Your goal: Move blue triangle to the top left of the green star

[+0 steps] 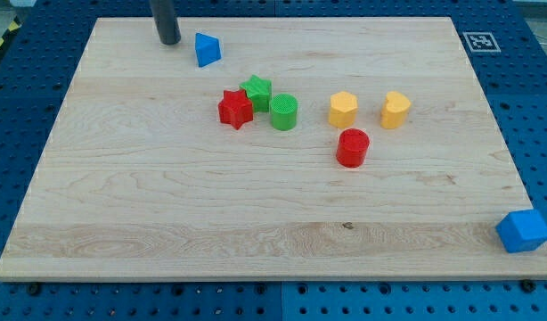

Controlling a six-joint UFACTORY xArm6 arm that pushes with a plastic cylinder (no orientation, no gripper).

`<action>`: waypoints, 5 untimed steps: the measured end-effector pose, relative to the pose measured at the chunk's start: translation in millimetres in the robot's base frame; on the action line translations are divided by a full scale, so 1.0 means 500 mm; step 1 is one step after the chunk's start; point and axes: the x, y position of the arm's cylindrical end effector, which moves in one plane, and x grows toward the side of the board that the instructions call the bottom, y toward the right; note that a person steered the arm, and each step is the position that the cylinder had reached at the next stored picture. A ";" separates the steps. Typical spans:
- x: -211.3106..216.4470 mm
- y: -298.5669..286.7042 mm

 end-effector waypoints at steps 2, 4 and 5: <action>0.000 0.084; 0.034 0.130; 0.040 0.128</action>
